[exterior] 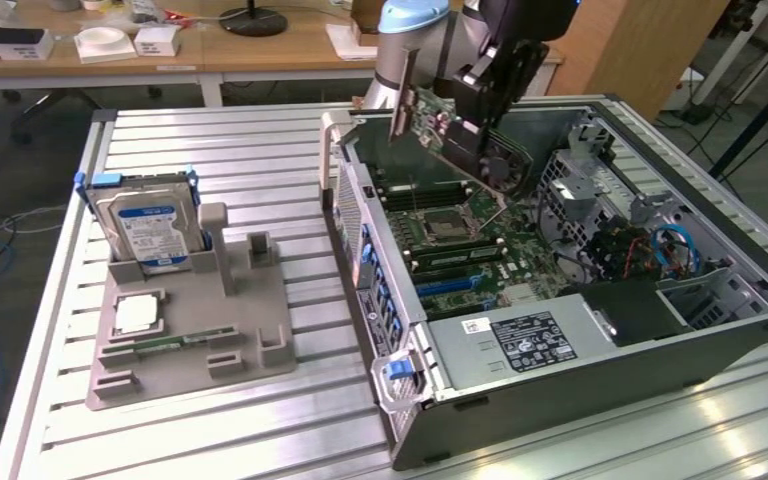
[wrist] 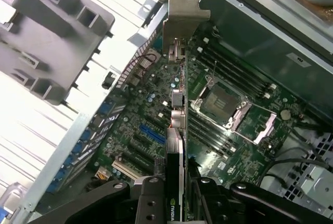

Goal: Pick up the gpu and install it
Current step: 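Insert the gpu into the slot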

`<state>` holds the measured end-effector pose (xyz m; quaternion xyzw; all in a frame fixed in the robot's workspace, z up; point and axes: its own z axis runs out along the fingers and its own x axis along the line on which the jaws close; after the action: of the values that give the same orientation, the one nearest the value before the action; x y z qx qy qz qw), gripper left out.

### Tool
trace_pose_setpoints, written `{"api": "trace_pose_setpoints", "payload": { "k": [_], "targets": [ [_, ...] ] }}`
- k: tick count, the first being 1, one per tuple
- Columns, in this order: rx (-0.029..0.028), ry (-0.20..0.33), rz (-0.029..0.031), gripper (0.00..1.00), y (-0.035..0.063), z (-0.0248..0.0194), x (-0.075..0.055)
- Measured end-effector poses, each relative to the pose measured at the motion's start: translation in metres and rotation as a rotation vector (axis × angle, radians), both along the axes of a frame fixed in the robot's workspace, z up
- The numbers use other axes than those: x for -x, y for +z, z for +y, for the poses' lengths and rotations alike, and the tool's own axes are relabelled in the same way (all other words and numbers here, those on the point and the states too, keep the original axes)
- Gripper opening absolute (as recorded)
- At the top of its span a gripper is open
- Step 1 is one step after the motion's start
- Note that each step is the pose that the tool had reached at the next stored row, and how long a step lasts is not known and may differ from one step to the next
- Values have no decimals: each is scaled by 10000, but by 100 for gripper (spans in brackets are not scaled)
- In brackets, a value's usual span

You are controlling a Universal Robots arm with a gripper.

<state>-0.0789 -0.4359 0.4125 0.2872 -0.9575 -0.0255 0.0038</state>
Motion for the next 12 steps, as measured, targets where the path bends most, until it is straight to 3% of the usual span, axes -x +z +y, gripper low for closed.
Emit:
{"api": "trace_pose_setpoints", "payload": {
  "k": [7,12],
  "targets": [
    [0,1115,-1,26,-22,0,0],
    [-5,1379,-1,26,-23,0,-58]
  ]
}}
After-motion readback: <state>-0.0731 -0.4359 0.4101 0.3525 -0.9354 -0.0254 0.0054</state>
